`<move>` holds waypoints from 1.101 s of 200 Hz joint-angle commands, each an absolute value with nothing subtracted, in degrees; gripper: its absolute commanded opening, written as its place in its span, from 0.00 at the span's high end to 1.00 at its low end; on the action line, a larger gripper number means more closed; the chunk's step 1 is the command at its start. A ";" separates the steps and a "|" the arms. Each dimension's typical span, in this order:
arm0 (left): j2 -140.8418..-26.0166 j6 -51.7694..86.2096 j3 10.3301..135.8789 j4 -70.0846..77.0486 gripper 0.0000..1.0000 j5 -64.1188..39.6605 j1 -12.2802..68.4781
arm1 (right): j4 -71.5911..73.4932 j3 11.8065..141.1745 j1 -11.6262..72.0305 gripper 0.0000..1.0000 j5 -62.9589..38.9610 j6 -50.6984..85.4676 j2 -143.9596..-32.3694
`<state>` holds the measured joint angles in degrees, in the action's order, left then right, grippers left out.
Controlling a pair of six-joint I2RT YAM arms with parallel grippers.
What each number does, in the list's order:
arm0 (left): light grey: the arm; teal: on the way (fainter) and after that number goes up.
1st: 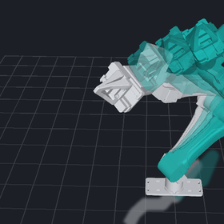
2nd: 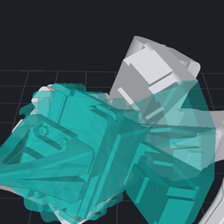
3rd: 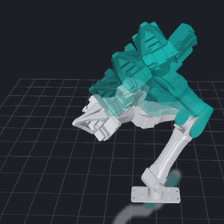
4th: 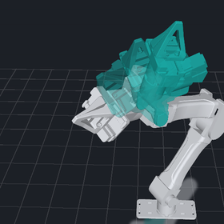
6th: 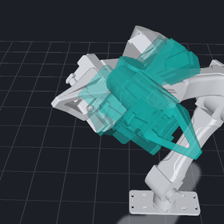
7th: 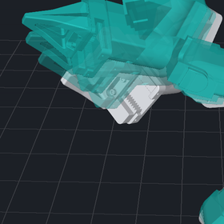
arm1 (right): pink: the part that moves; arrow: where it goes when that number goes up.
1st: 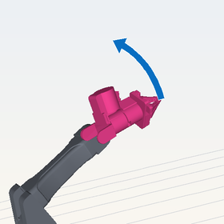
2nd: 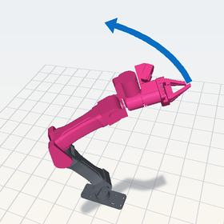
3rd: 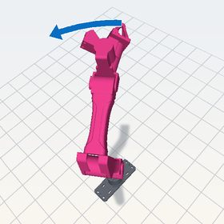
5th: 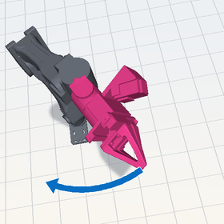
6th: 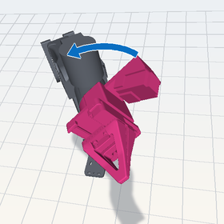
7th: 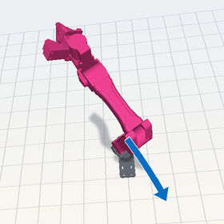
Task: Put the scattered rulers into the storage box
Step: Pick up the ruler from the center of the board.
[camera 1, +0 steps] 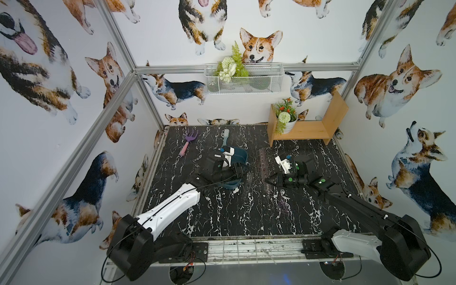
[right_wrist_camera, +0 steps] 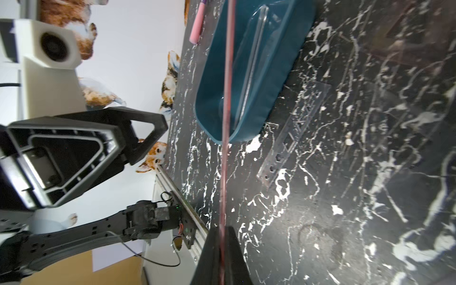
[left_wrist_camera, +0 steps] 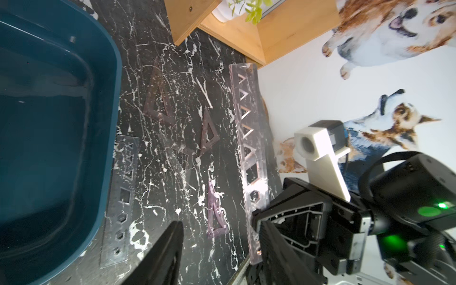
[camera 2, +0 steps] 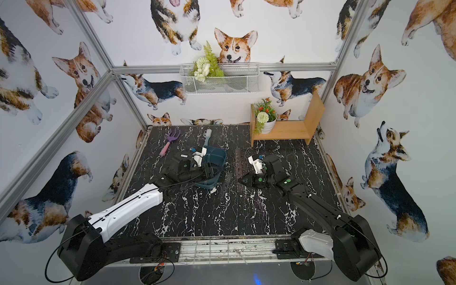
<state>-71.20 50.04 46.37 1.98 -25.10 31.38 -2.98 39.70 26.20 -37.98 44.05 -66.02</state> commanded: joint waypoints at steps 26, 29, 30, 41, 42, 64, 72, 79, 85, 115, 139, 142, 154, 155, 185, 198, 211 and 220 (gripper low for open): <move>-73.32 57.44 44.36 16.63 0.43 -33.33 29.63 | 10.24 39.55 25.93 1.00 -46.27 52.12 -67.49; -73.50 57.74 44.33 17.12 0.43 -33.65 29.55 | 10.55 39.62 25.89 1.00 -46.62 52.45 -67.64; -73.58 57.83 44.31 17.30 0.43 -33.75 29.54 | 10.81 39.63 25.91 1.00 -46.69 52.55 -67.75; -74.28 59.12 43.88 19.38 0.44 -34.62 29.26 | 12.68 39.59 25.87 1.00 -47.57 53.88 -68.17; -74.32 59.27 43.78 19.62 0.44 -34.67 29.26 | 12.84 39.57 25.86 1.00 -47.69 53.97 -68.19; -75.51 62.10 42.91 24.28 0.45 -36.13 28.83 | 15.51 39.47 25.91 1.00 -48.82 56.07 -68.60; -75.91 63.14 42.57 26.09 0.45 -36.68 28.67 | 17.21 39.04 25.90 1.00 -49.47 57.18 -68.65; -76.30 64.21 42.25 27.93 0.46 -37.13 28.65 | 19.15 38.48 25.92 1.00 -50.01 58.53 -68.56; -76.68 65.09 42.19 29.42 0.46 -37.62 28.57 | 20.65 38.06 25.90 1.00 -50.41 59.69 -68.55; -78.86 70.11 39.73 37.77 0.47 -39.69 28.39 | 24.34 37.13 25.93 1.00 -51.72 62.66 -68.82; -79.88 71.51 39.86 40.13 0.48 -40.10 28.39 | 25.30 37.05 25.93 1.00 -52.37 63.22 -69.07; -79.96 71.68 39.90 40.33 0.49 -40.14 28.39 | 25.72 36.96 25.93 1.00 -52.52 63.49 -69.08; -80.07 71.89 40.01 40.43 0.50 -40.22 28.39 | 27.71 36.46 25.94 1.00 -53.11 64.76 -69.41; -80.11 71.89 40.00 40.43 0.50 -40.19 28.39 | 27.79 36.42 25.98 1.00 -53.14 64.86 -69.47; -80.31 72.48 40.17 41.46 0.52 -40.18 28.39 | 30.64 35.73 26.16 1.00 -54.27 66.61 -70.47; -80.42 72.95 40.17 41.92 0.54 -40.37 28.39 | 31.33 35.70 26.44 1.00 -54.56 66.83 -70.71; -80.42 73.04 40.17 42.11 0.55 -40.45 28.39 | 31.71 35.75 26.81 1.00 -54.72 67.01 -71.01; -80.42 73.04 40.25 42.19 0.56 -40.48 28.39 | 32.19 35.66 27.15 1.00 -54.84 67.17 -71.25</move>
